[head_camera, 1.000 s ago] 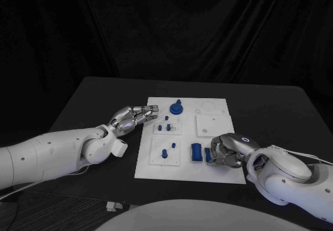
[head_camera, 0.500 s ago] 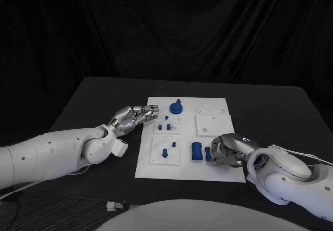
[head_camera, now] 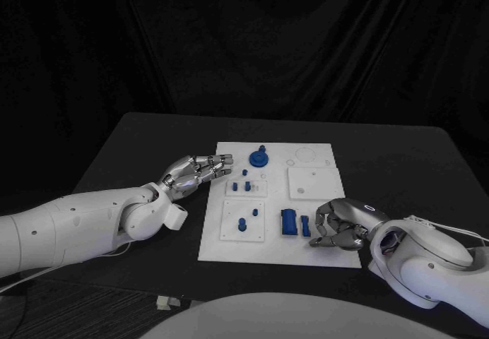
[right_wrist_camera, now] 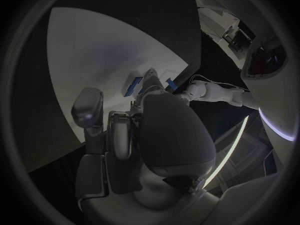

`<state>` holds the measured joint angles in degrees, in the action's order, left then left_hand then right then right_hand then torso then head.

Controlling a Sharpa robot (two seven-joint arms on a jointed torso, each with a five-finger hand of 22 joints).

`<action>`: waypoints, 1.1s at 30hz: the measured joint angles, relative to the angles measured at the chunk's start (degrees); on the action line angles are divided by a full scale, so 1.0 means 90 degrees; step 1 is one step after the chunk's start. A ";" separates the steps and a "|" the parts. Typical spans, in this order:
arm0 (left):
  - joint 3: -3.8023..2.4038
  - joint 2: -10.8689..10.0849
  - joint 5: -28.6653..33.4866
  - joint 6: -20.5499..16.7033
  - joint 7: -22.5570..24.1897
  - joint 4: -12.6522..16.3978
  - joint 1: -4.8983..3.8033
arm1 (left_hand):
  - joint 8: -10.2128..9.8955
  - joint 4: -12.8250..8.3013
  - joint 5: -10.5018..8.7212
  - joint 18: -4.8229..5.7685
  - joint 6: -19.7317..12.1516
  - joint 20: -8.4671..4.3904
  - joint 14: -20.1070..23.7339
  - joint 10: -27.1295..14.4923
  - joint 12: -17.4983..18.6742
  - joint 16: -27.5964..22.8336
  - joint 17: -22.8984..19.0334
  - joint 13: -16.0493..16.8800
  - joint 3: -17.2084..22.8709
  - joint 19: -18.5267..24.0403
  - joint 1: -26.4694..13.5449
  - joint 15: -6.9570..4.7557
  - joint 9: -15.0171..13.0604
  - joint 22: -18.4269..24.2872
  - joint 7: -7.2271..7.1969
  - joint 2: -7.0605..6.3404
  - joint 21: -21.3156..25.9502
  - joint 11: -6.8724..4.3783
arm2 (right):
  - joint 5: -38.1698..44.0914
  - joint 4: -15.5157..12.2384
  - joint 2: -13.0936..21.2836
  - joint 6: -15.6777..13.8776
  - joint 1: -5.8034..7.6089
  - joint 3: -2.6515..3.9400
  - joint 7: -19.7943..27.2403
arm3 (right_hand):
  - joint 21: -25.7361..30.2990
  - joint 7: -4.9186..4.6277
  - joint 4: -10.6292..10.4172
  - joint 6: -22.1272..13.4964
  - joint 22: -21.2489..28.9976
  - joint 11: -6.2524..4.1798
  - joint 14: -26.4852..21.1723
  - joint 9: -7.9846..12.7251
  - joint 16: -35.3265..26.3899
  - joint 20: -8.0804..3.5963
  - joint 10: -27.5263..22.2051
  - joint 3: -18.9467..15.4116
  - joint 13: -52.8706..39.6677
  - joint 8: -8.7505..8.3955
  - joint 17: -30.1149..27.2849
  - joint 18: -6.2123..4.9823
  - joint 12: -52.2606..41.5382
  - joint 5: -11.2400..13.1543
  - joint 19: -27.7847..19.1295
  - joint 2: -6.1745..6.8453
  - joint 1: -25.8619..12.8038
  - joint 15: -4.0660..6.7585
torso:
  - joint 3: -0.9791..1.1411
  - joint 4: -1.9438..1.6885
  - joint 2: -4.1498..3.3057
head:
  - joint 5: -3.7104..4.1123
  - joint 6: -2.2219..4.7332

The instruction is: Assemble the parts on the task board

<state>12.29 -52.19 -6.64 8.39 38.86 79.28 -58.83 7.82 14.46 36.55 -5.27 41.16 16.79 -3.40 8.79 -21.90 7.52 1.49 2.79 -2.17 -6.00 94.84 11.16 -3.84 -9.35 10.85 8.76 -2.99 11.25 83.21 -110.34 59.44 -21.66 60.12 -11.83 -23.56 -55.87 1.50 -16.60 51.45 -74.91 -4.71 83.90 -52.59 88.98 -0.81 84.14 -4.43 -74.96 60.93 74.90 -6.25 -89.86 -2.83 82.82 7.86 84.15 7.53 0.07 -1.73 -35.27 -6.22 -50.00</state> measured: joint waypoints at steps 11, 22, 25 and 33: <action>-0.0002 -0.0323 -0.0238 -0.0115 0.0000 0.0285 0.0000 | 0.0031 0.0084 -0.0049 0.0000 0.0000 -0.0003 0.0000 0.0079 -0.0027 0.0000 0.0000 0.0007 0.0023 0.0003 -0.0103 0.0000 0.0000 0.0066 0.0000 -0.0103 0.0003 -0.0012 | -0.0547 -0.0113 0.0311 -0.0554 0.0580 -0.0008 0.0330 | 0.1136 -0.0006 -0.0035 -0.0311 -0.0003 -0.0022 0.0000 0.0550 -0.0319 -0.0012 -0.0023 -0.0152 0.0000 -0.0842 0.0000 -0.0013 0.0000 -0.0073 -0.0288 -0.0179 -0.1141 0.0000 | -0.0001 0.0002 0.0004 | 0.0008 0.0000; -0.0008 -0.0449 -0.0494 -0.0607 0.0001 0.0613 -0.0220 | 0.0054 0.0263 -0.0429 -0.0401 0.0004 -0.0276 0.0196 0.0028 0.0096 -0.0231 -0.0039 0.0001 -0.0167 0.0392 -0.0708 -0.0288 0.0004 0.0463 -0.0107 -0.0170 0.0191 -0.0245 | -0.3246 0.0387 0.0331 -0.2490 0.1069 -0.0002 0.2860 | 0.5780 -0.1151 0.0036 -0.0873 0.2936 0.1326 -0.2987 0.2683 -0.7458 0.1115 -0.3691 -0.0570 0.4139 -0.3636 -0.6088 -0.0158 0.6829 -0.1223 -0.3331 -0.0973 -0.1655 -0.1465 | 0.0002 0.0001 0.0019 | 0.0095 0.0000; -0.0006 -0.0391 -0.0529 -0.0753 0.0002 0.0636 -0.0235 | -0.0112 0.0267 -0.0878 -0.0502 -0.0475 -0.0423 0.0307 -0.0167 0.0355 -0.0462 -0.0085 -0.0032 -0.0446 0.0496 -0.1177 -0.0518 0.0047 0.0570 -0.0268 -0.0071 0.0205 -0.0439 | -0.4317 0.0526 0.0322 -0.2600 0.1054 -0.0002 0.3789 | 0.5898 -0.1194 0.0022 -0.1844 0.4078 0.1878 -0.4496 0.3307 -0.8703 0.1526 -0.5155 -0.0747 0.5082 -0.4481 -0.6801 0.0187 0.8021 -0.0948 -0.5207 -0.0954 -0.2092 -0.1985 | 0.0005 0.0004 0.0045 | 0.0070 0.0000; -0.0006 -0.0317 -0.0578 -0.1036 0.0002 0.0644 -0.0258 | -0.0647 0.0259 -0.2394 -0.0501 -0.2746 -0.0550 0.0375 -0.0648 0.1190 -0.0814 -0.0156 -0.0118 -0.1297 0.0569 -0.2122 -0.0764 0.0225 0.0702 -0.1470 0.0178 0.0222 -0.0989 | -0.6085 0.0768 0.0271 -0.2401 0.0860 -0.0007 0.5191 | 0.6124 -0.0631 -0.0044 -0.2802 0.7833 0.1291 -0.8172 0.4452 -0.9620 0.1740 -0.7555 -0.0374 0.6697 -0.5177 -0.8044 0.0201 0.8789 -0.0221 -0.9021 -0.0704 -0.2903 -0.1569 | 0.0027 0.0046 0.0087 | 0.0010 0.0000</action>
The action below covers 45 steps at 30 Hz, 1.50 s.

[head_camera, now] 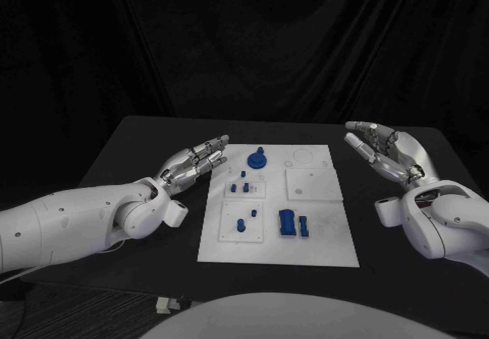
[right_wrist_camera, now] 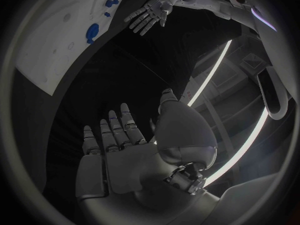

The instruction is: Assemble the parts on the task board

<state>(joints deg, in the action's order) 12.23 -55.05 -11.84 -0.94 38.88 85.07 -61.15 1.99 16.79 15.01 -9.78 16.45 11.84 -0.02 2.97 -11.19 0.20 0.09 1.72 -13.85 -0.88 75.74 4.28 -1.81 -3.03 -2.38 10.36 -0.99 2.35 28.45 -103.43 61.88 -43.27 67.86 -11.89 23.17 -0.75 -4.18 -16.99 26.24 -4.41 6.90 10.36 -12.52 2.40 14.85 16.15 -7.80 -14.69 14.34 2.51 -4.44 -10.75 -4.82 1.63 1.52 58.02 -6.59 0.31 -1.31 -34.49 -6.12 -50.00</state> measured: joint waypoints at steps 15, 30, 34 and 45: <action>-0.0317 0.0248 0.0097 -0.0530 -0.0153 0.0093 0.0021 | -0.0166 -0.0733 -0.0733 0.0260 -0.0820 -0.0556 0.0001 -0.0242 0.0544 0.0000 -0.0004 -0.0167 0.0638 0.0082 -0.3521 -0.0387 0.0177 0.0298 0.0231 -0.0471 0.0074 -0.0241 | -0.0661 0.0526 -0.0688 0.0066 -0.0303 0.0495 0.0179 | 0.0063 0.0462 0.1871 -0.2894 0.0484 -0.0765 -0.1122 0.1384 -0.0246 -0.1618 -0.1773 0.0867 0.1628 -0.1571 -0.0273 0.0448 0.1172 0.0514 -0.0180 -0.0172 -0.6135 0.0736 | -0.0003 0.0027 0.0065 | 0.0172 0.0418; -0.1163 0.0971 0.0758 -0.3107 -0.0657 0.0435 0.0080 | -0.0191 -0.1289 -0.1375 0.0811 -0.1329 -0.1131 -0.0011 -0.0277 0.1147 0.0000 -0.0002 -0.0184 0.1292 0.0101 -0.5806 -0.0420 0.0193 0.0324 0.0261 -0.1067 0.0074 -0.0249 | -0.2638 0.1468 -0.1893 0.0008 -0.0833 0.1304 0.0539 | 0.0063 0.0462 0.1870 -0.2894 0.0482 -0.0765 -0.1122 0.1386 -0.0246 -0.1617 -0.1773 0.0867 0.1627 -0.1571 -0.0273 0.0447 0.1171 0.0513 -0.0179 -0.0162 -0.6407 0.0736 | -0.0028 0.0125 0.0314 | 0.0634 0.1617; -0.1285 0.1076 0.0930 -0.3732 -0.0793 0.0488 0.0095 | -0.0191 -0.1524 -0.1511 0.0902 -0.1558 -0.1195 0.0002 -0.0288 0.1182 0.0000 -0.0001 -0.0184 0.1417 0.0105 -0.6189 -0.0433 0.0193 0.0329 0.0266 -0.1106 0.0074 -0.0240 | -0.2874 0.1494 -0.1912 -0.0004 -0.0843 0.1313 0.0595 | 0.0063 0.0462 0.1870 -0.2894 0.0482 -0.0765 -0.1122 0.1386 -0.0246 -0.1617 -0.1773 0.0867 0.1627 -0.1571 -0.0273 0.0447 0.1171 0.0513 -0.0179 -0.0162 -0.6407 0.0736 | -0.0032 0.0137 0.0347 | 0.0671 0.1711; -0.1349 0.1139 0.1198 -0.4542 -0.1001 0.0524 0.0104 | -0.0191 -0.1780 -0.1622 0.1003 -0.1737 -0.1272 0.0012 -0.0288 0.1208 0.0001 0.0000 -0.0183 0.1516 0.0091 -0.7009 -0.0443 0.0192 0.0330 0.0264 -0.1142 0.0074 -0.0240 | -0.3101 0.1499 -0.1911 -0.0021 -0.0843 0.1314 0.0661 | 0.0063 0.0462 0.1870 -0.2894 0.0482 -0.0765 -0.1122 0.1384 -0.0246 -0.1616 -0.1773 0.0868 0.1627 -0.1571 -0.0272 0.0446 0.1171 0.0513 -0.0179 -0.0162 -0.6407 0.0736 | -0.0034 0.0145 0.0366 | 0.0681 0.1736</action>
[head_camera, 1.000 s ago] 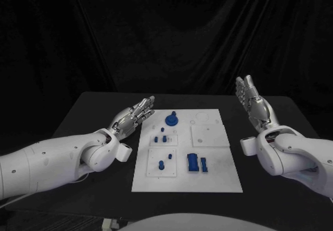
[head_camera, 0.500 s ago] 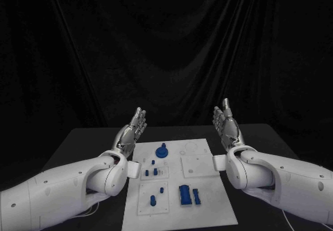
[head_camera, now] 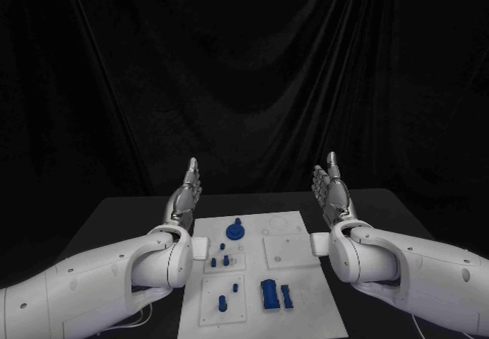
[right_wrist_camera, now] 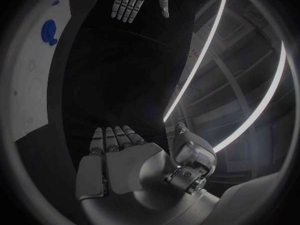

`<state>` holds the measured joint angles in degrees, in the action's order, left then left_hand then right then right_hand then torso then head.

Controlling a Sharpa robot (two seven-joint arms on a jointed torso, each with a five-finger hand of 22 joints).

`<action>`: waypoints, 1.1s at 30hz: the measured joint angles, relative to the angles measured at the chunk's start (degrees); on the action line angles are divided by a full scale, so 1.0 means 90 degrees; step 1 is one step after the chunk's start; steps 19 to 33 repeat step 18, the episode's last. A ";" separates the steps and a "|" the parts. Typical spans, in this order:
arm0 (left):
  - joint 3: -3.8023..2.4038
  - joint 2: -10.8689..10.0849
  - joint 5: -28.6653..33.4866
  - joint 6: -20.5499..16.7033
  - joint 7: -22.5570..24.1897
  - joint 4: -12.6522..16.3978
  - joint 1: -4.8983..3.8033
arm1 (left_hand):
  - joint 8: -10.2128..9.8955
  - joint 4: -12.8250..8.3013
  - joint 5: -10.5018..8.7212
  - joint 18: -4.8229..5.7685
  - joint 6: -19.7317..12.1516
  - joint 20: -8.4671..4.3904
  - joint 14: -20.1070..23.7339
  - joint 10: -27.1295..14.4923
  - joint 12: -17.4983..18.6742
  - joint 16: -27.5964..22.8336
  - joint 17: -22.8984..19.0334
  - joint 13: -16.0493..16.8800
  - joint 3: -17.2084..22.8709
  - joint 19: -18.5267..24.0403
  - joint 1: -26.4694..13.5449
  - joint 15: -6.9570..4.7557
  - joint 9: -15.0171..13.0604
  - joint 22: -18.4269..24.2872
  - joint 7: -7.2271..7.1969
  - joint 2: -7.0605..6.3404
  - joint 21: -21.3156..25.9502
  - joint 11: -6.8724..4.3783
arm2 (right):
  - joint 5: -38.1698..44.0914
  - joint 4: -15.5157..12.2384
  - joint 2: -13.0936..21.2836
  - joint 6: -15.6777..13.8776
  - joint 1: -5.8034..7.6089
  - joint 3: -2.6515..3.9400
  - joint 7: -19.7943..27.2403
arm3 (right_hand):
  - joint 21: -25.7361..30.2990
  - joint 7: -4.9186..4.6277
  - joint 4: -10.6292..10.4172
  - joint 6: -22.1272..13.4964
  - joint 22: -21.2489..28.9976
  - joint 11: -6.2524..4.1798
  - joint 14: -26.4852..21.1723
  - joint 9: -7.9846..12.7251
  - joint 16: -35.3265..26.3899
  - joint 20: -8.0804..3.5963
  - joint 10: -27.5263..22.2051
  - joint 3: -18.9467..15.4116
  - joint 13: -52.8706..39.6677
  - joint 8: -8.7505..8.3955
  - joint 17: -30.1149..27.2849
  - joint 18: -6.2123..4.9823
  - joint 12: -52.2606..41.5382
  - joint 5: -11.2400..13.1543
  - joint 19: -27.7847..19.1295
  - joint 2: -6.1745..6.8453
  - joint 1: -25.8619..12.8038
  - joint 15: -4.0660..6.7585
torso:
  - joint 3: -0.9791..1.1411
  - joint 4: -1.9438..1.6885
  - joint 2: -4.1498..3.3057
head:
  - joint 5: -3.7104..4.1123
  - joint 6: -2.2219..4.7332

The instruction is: Assemble the parts on the task board

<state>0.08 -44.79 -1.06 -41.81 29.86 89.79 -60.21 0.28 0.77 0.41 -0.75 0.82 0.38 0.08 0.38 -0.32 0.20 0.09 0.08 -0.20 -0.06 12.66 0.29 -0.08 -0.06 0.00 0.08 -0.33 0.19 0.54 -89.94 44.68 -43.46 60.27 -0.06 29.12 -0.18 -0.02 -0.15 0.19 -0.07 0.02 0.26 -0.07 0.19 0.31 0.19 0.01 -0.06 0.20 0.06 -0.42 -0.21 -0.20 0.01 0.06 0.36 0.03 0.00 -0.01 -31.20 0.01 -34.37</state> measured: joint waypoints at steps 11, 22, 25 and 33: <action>0.0000 0.0000 0.0072 -0.0156 -0.0056 0.0000 0.0000 | 0.0000 -0.0052 -0.0004 -0.0002 -0.0045 0.0000 0.0000 0.0000 -0.0001 0.0000 0.0001 0.0001 0.0017 0.0000 -0.0723 0.0000 -0.0001 0.0000 0.0000 -0.0010 0.0000 0.0000 | -0.0055 0.0001 0.0000 -0.0007 0.0000 0.0000 0.0017 | 0.0000 0.0000 0.0000 0.0000 0.0000 0.0000 0.0000 -0.0001 0.0000 0.0000 0.0000 0.0000 -0.0001 0.0000 0.0000 0.0000 0.0000 0.0000 0.0000 0.0000 0.0000 0.0000 | -0.0001 0.0001 0.0001 | 0.0000 0.0000; 0.0000 0.0000 0.0088 -0.0189 -0.0066 0.0001 0.0001 | 0.0000 -0.0052 -0.0004 -0.0002 -0.0045 0.0000 0.0000 0.0000 -0.0002 0.0000 -0.0002 0.0002 0.0017 0.0000 -0.1364 0.0000 -0.0002 -0.0001 0.0000 -0.0010 0.0000 0.0000 | -0.0069 0.0001 0.0000 -0.0009 0.0000 0.0000 0.0022 | 0.0000 0.0000 0.0000 0.0000 -0.0001 0.0000 0.0000 -0.0002 0.0000 0.0000 0.0000 0.0000 -0.0001 0.0000 0.0001 -0.0001 0.0000 0.0000 0.0000 0.0000 0.0000 0.0000 | -0.0001 0.0001 0.0002 | 0.0001 0.0000; 0.0000 0.0000 0.0088 -0.0189 -0.0066 0.0001 0.0001 | 0.0000 -0.0052 -0.0004 -0.0002 -0.0045 0.0000 0.0000 0.0000 -0.0002 0.0000 -0.0002 0.0002 0.0017 0.0000 -0.1364 0.0000 -0.0002 -0.0001 0.0000 -0.0010 0.0000 0.0000 | -0.0069 0.0001 0.0000 -0.0009 0.0000 0.0000 0.0022 | 0.0000 0.0000 0.0000 0.0000 -0.0001 0.0000 0.0000 -0.0002 0.0000 0.0000 0.0000 0.0000 -0.0001 0.0000 0.0001 -0.0001 0.0000 0.0000 0.0000 0.0000 0.0000 0.0000 | -0.0001 0.0001 0.0002 | 0.0001 0.0000; 0.0000 0.0000 0.0088 -0.0189 -0.0066 0.0001 0.0001 | 0.0000 -0.0052 -0.0004 -0.0002 -0.0045 0.0000 0.0000 0.0000 -0.0002 0.0000 -0.0002 0.0002 0.0017 0.0000 -0.1364 0.0000 -0.0002 -0.0001 0.0000 -0.0010 0.0000 0.0000 | -0.0069 0.0001 0.0000 -0.0009 0.0000 0.0000 0.0022 | 0.0000 0.0000 0.0000 0.0000 -0.0001 0.0000 0.0000 -0.0002 0.0000 0.0000 0.0000 0.0000 -0.0001 0.0000 0.0001 -0.0001 0.0000 0.0000 0.0000 0.0000 0.0000 0.0000 | -0.0001 0.0001 0.0002 | 0.0001 0.0000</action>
